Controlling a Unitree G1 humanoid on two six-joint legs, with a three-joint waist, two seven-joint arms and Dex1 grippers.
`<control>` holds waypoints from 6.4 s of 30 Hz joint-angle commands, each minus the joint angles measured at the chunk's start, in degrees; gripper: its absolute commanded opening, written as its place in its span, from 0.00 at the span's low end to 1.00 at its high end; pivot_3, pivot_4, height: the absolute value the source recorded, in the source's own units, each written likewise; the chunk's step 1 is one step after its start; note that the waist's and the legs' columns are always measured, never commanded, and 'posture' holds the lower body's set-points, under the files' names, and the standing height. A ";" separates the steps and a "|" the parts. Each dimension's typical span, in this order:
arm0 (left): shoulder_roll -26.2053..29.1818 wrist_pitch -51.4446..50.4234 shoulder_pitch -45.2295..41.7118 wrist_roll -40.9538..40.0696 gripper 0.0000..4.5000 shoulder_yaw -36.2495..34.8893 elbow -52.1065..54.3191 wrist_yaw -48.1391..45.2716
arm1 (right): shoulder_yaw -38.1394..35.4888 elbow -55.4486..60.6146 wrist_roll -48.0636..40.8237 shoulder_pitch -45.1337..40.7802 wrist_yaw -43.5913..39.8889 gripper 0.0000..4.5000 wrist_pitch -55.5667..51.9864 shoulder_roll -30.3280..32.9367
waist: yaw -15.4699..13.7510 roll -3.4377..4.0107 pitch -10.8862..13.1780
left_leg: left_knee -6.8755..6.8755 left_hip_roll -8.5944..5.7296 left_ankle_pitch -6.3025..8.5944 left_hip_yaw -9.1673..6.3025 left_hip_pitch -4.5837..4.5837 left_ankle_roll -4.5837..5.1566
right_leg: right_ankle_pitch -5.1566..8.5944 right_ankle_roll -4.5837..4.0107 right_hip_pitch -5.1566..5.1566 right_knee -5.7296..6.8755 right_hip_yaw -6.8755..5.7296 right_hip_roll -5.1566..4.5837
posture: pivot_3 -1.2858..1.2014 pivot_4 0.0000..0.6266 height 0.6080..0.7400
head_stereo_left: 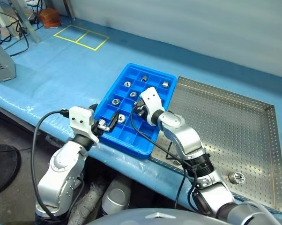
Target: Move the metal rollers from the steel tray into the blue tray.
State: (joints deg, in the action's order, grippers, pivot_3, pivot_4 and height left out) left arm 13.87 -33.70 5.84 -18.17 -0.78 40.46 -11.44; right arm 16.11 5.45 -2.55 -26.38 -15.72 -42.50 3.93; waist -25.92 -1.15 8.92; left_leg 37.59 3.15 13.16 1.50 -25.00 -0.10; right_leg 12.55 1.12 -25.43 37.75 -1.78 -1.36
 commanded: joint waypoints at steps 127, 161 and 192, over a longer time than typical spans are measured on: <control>2.29 3.55 -12.28 -0.67 1.00 13.25 -12.83 -15.56 | -13.02 15.00 -1.68 19.86 8.90 0.59 -4.37 2.26 | 23.26 0.24 -0.10 | -0.05 -0.20 -0.06 0.13 1.05 0.20 | 0.08 -0.12 0.86 0.00 0.85 -0.01 | 0.60 0.24 1.00; 3.86 9.40 6.13 1.08 1.00 -1.41 -1.64 -6.85 | 5.40 19.07 -3.75 -3.11 -0.71 0.38 -18.55 4.29 | 16.29 0.29 -0.01 | -0.23 -0.18 -0.06 -0.02 0.93 0.18 | 0.20 -0.27 0.79 -0.13 0.46 -0.06 | 0.71 0.24 1.00; 3.77 8.22 -0.78 -0.39 1.00 3.39 -5.76 -11.12 | 0.36 31.94 -9.38 7.62 -0.96 0.99 -23.13 6.09 | 11.64 0.36 -0.02 | 0.05 -0.14 -0.06 -0.42 0.40 0.13 | 0.29 -0.36 0.68 -0.16 -0.21 -0.12 | 0.65 0.24 1.00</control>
State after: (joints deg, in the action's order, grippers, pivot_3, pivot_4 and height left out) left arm 17.95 -25.90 5.92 -17.80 1.83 34.31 -21.58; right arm 18.20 32.28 -10.70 -18.57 -16.22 -65.10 9.94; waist -14.28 -0.79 8.90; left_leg 37.66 3.01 13.10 1.07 -24.62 0.02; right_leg 12.83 0.78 -24.75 37.59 -1.99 -1.48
